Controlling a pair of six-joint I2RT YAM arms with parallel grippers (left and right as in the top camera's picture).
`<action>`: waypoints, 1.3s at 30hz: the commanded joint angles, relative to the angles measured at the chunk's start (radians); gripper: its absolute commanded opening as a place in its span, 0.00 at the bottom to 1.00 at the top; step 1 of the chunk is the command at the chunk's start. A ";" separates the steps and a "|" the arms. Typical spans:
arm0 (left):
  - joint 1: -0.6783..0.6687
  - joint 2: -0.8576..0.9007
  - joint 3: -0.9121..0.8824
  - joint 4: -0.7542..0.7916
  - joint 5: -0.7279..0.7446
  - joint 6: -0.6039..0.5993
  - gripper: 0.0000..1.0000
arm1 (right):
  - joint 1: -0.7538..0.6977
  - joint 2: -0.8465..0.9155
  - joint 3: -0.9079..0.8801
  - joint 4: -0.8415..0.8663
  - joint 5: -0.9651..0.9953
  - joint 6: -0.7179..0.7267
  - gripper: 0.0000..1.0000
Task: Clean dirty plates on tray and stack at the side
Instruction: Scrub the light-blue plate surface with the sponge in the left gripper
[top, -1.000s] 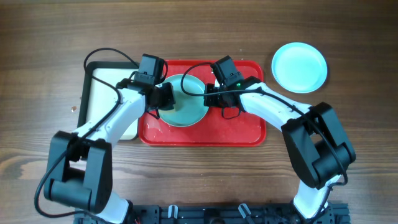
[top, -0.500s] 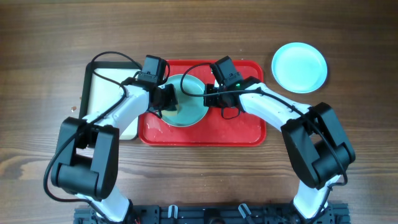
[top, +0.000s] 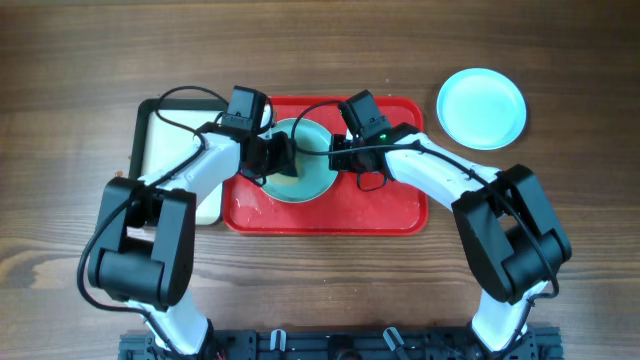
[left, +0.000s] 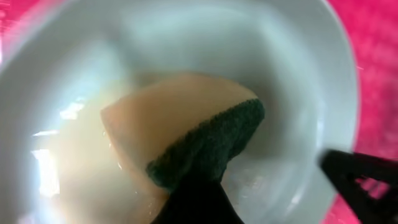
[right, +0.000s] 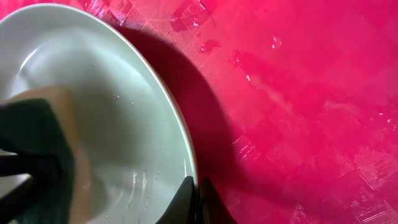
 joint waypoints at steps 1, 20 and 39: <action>-0.021 0.056 -0.025 0.013 0.213 -0.009 0.04 | 0.012 0.021 -0.003 0.004 -0.008 0.011 0.04; 0.042 -0.313 -0.021 -0.013 0.071 0.029 0.04 | 0.012 0.021 -0.003 0.009 -0.007 0.011 0.04; 0.035 -0.220 -0.024 -0.125 -0.174 0.024 0.04 | 0.012 0.021 -0.003 0.015 -0.008 0.010 0.04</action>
